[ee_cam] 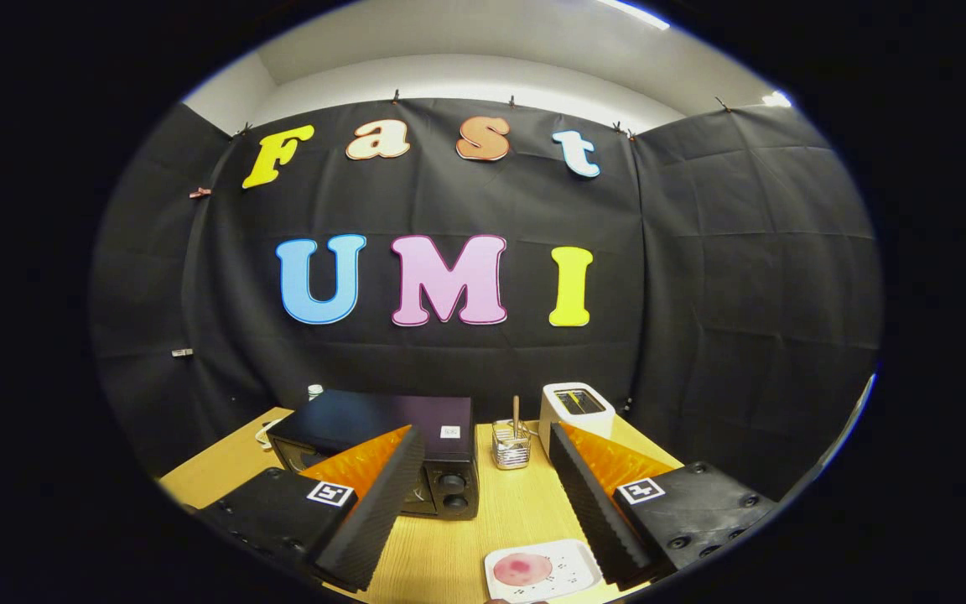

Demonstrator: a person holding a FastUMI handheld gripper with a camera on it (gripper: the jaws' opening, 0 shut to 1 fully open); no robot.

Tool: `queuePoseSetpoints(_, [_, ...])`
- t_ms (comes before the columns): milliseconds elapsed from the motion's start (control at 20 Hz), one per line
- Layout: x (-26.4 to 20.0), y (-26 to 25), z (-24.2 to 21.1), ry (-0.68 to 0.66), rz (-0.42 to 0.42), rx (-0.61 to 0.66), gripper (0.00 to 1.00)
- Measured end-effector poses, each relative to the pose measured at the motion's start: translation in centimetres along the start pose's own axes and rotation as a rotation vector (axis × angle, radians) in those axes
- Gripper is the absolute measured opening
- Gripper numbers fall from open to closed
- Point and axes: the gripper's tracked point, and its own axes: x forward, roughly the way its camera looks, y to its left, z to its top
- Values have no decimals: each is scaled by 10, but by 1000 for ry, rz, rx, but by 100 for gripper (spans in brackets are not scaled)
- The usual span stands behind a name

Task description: Open the toaster oven, put the food inside, and close the toaster oven door.

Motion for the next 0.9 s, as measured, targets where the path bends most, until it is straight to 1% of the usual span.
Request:
queuePoseSetpoints(400, [1,3,-6,18,6,4,98])
queuePoseSetpoints(600, [7,9,-16,52,8,3,98])
queuePoseSetpoints(700, [9,15,-19,61,9,13,98])
queuePoseSetpoints(900, [17,37,-30,99,36,14,98])
